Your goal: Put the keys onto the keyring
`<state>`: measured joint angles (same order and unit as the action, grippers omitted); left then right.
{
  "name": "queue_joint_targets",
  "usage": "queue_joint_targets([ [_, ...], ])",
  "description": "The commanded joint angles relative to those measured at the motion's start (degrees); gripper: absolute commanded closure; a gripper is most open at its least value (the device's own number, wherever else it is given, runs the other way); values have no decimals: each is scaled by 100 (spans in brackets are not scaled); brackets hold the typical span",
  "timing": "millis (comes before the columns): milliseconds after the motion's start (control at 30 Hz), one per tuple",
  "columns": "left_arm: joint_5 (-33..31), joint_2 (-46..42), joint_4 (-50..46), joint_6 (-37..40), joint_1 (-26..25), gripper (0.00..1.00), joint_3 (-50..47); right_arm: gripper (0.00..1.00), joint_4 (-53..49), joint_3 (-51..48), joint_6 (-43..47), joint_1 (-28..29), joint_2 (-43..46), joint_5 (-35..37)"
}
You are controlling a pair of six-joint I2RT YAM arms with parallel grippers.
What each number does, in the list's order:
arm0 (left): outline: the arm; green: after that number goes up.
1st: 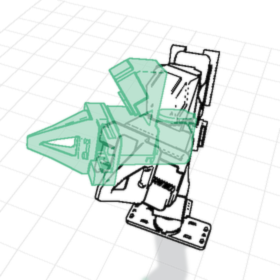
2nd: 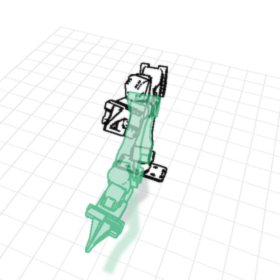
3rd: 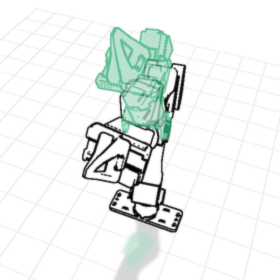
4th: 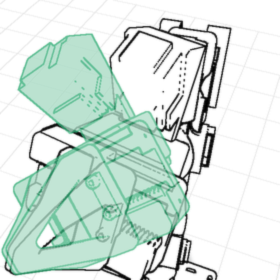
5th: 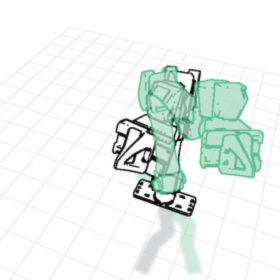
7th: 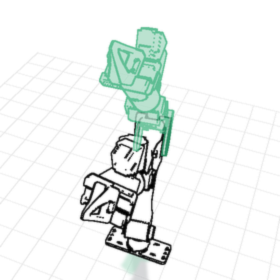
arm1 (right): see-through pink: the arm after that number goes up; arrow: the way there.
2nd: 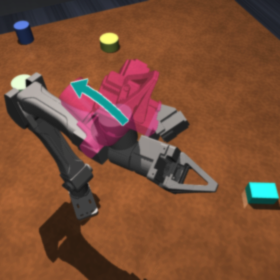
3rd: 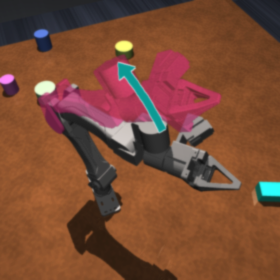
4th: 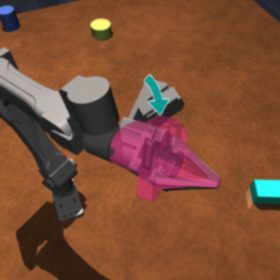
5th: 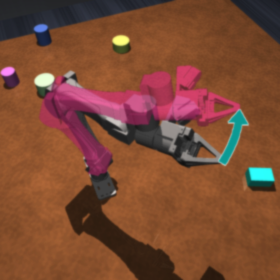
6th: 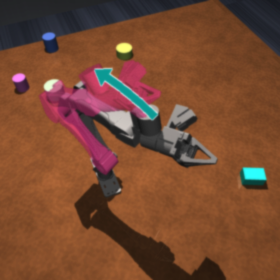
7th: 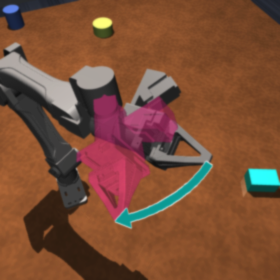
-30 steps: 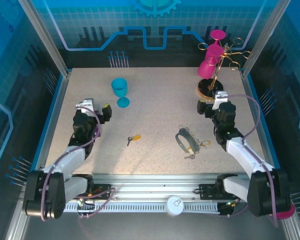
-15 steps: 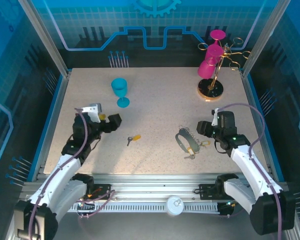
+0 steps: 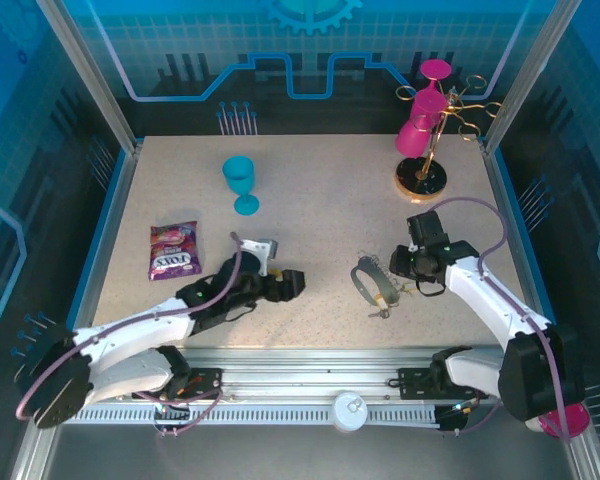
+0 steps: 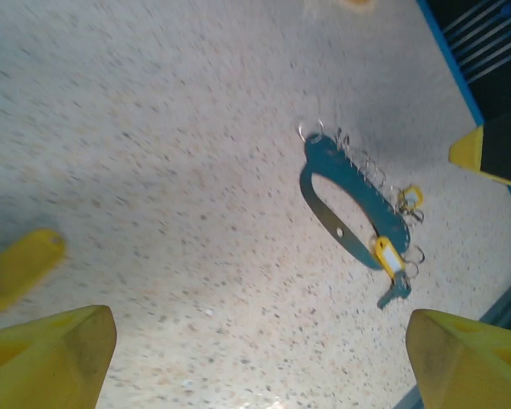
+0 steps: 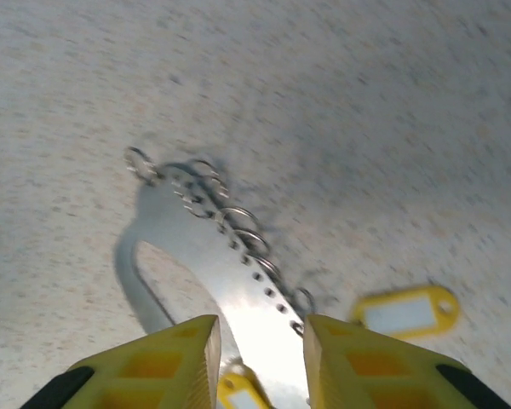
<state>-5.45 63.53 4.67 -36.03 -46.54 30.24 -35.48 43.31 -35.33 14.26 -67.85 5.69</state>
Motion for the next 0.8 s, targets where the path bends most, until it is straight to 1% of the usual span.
queue_joint_targets([
  [0,-422,536,473,-356,-427,12,488,67,-581,-207,-777,66,288,402],
  [100,-495,1018,651,-397,-684,11,742,67,-468,-514,-883,65,547,254],
  [267,-597,1449,1048,-722,-751,11,799,70,-316,-790,-946,71,539,-63],
  [433,-684,1498,1041,-840,-751,11,792,75,-64,-877,-876,70,320,-151],
  [633,-796,1434,1011,-869,-751,11,712,78,174,-875,-822,76,-113,-367],
  [767,-832,1432,1049,-897,-758,11,644,82,268,-911,-842,74,-195,-411],
])
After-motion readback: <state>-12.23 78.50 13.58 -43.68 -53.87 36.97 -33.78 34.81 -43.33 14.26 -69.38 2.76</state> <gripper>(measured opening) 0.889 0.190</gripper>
